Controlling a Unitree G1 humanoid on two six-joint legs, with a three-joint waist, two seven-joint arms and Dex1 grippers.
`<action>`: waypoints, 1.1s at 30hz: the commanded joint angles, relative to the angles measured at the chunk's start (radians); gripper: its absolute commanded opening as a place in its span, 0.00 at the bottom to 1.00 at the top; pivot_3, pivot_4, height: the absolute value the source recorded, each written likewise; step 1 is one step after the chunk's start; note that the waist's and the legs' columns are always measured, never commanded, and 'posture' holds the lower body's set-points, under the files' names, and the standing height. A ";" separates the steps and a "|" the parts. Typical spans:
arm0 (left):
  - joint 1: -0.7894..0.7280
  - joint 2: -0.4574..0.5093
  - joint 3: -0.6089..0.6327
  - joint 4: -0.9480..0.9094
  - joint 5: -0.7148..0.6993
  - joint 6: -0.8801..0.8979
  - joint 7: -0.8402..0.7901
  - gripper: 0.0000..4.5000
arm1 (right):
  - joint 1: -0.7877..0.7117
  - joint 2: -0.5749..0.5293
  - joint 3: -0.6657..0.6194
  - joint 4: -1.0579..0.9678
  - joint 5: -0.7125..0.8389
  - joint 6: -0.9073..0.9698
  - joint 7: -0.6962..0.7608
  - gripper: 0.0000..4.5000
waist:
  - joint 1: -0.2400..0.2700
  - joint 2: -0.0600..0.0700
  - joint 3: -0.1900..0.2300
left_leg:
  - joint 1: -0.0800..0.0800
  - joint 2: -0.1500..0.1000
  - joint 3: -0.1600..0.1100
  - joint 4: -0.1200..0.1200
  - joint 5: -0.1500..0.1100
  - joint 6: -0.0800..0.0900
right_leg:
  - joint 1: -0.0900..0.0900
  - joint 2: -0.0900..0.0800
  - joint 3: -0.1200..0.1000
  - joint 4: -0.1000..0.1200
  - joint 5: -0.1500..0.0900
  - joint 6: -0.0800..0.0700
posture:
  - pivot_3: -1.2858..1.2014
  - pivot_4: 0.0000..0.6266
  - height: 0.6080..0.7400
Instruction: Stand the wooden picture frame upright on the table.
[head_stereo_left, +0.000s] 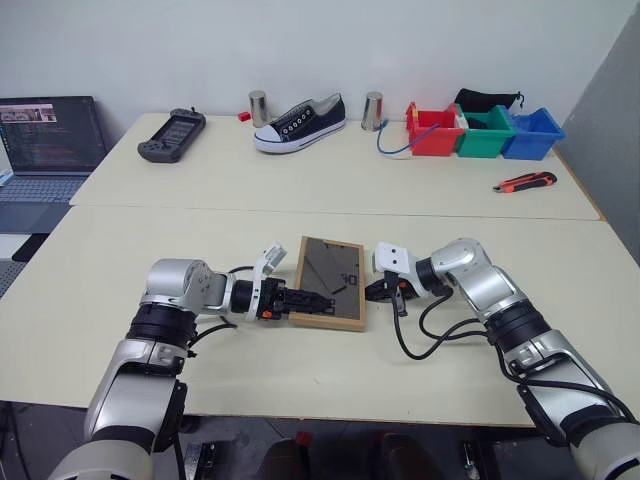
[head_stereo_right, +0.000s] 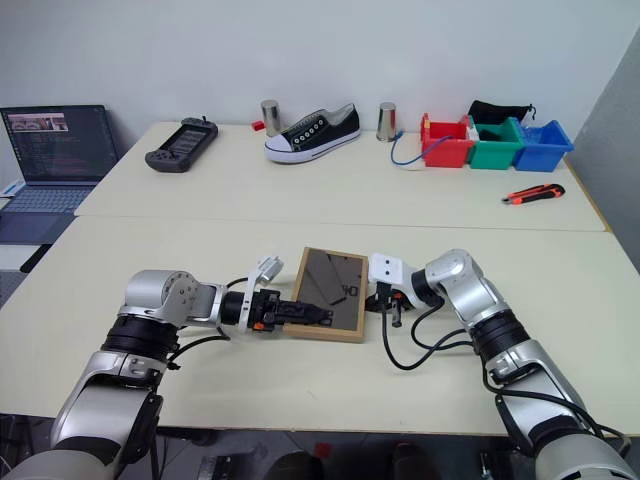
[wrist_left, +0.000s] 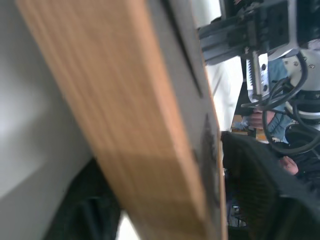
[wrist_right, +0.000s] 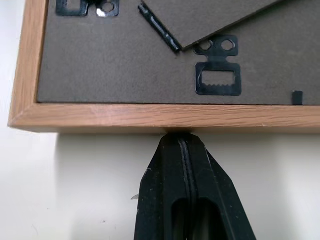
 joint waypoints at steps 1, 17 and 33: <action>0.007 -0.001 0.007 -0.029 -0.019 0.008 0.004 0.40 | 0.007 0.001 0.015 -0.003 -0.007 -0.017 0.007 0.00 | 0.000 0.000 0.000 | 0.000 0.000 0.000 0.000 0.000 0.000 | 0.000 0.000 0.000 0.000 0.000 0.000 | 0.52 0.24 1.00; -0.022 -0.035 0.245 -0.093 -0.124 0.136 0.162 0.29 | 0.031 -0.115 -0.044 -0.053 0.032 -0.017 0.063 0.00 | 0.005 0.000 0.000 | -0.001 0.000 0.000 0.000 0.000 0.000 | 0.000 0.000 0.000 0.000 0.000 0.000 | 0.52 0.24 1.00; 0.146 -0.093 0.537 -0.319 -0.709 0.240 0.671 0.29 | 0.052 -0.217 -0.268 -0.113 0.189 -0.365 0.062 0.26 | 0.004 -0.001 0.001 | -0.002 0.000 0.000 -0.001 0.000 0.000 | -0.001 -0.001 0.000 -0.001 0.000 0.000 | 0.52 0.24 1.00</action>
